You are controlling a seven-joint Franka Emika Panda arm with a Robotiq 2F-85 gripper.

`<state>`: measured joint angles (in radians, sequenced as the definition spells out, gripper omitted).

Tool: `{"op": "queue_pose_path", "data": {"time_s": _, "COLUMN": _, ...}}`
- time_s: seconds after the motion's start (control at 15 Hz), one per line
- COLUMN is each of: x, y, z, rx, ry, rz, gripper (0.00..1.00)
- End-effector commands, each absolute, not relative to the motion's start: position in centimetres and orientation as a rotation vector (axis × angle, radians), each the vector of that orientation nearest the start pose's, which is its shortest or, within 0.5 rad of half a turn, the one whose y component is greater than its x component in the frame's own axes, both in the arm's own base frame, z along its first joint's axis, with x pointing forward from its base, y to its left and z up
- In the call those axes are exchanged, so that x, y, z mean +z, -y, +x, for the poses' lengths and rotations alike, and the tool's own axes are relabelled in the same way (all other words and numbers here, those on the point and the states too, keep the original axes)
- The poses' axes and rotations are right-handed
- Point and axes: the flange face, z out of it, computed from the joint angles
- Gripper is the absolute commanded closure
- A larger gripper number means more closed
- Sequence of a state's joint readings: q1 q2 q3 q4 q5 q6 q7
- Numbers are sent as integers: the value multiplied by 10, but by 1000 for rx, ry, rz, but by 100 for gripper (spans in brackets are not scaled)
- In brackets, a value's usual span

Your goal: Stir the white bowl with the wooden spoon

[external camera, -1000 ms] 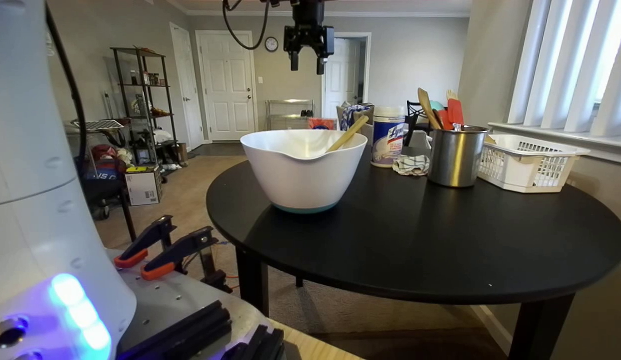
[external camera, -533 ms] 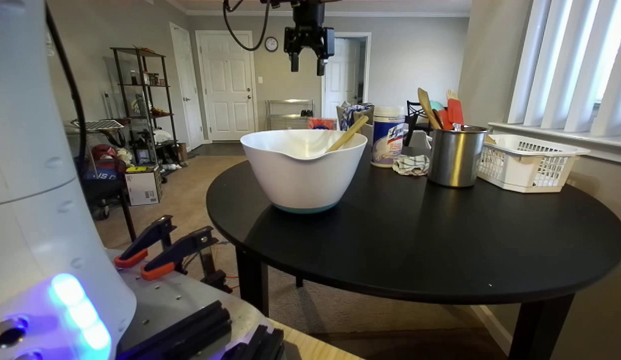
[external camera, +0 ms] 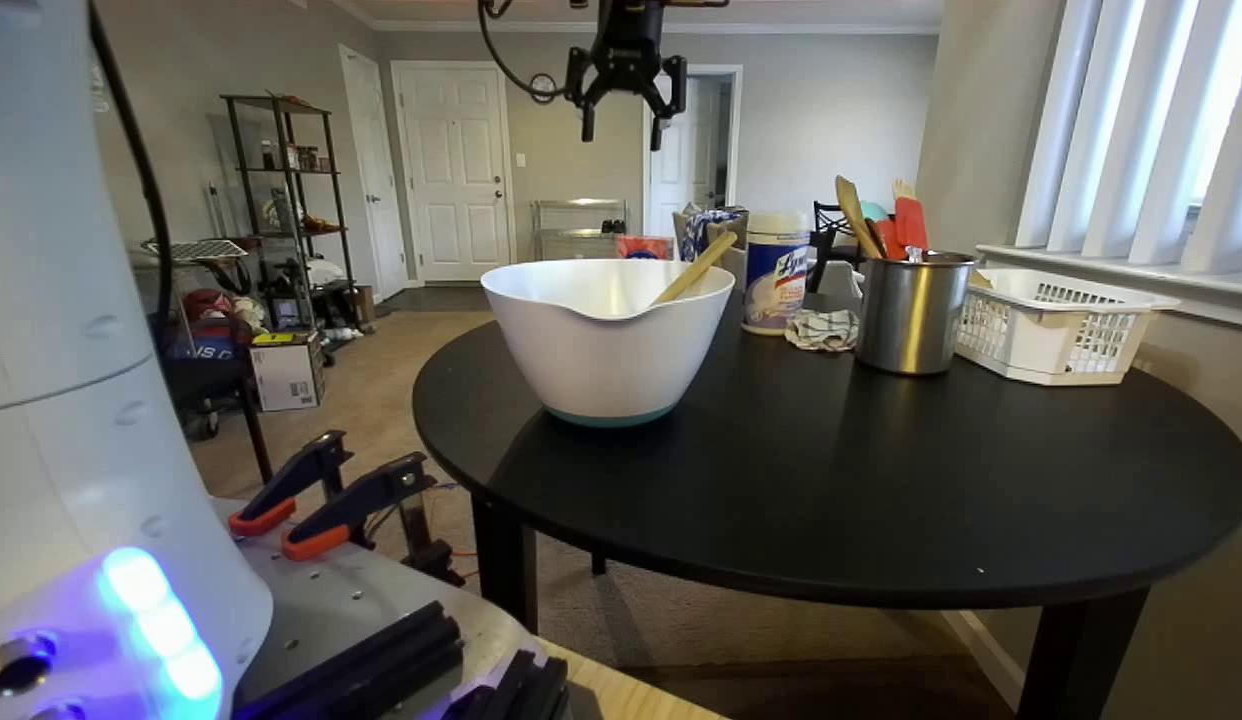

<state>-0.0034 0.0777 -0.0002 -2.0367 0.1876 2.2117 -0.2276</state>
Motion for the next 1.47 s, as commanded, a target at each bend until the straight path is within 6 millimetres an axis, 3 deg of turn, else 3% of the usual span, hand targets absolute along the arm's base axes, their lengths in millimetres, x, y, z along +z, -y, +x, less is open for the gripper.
{"op": "queue_pose_path", "data": {"time_s": 0.0, "x": 413, "y": 20, "z": 577, "rx": -136, "ry": 431, "rz": -2890, "gripper": 0}}
{"op": "queue_pose_path", "data": {"time_s": 0.53, "x": 359, "y": 74, "z": 584, "rx": -20, "ry": 741, "rz": -2512, "gripper": 0}}
{"op": "queue_pose_path", "data": {"time_s": 0.8, "x": 346, "y": 95, "z": 583, "rx": 94, "ry": 813, "rz": -2420, "gripper": 0}}
{"op": "queue_pose_path", "data": {"time_s": 1.4, "x": 345, "y": 97, "z": 583, "rx": 105, "ry": 780, "rz": -2429, "gripper": 0}}
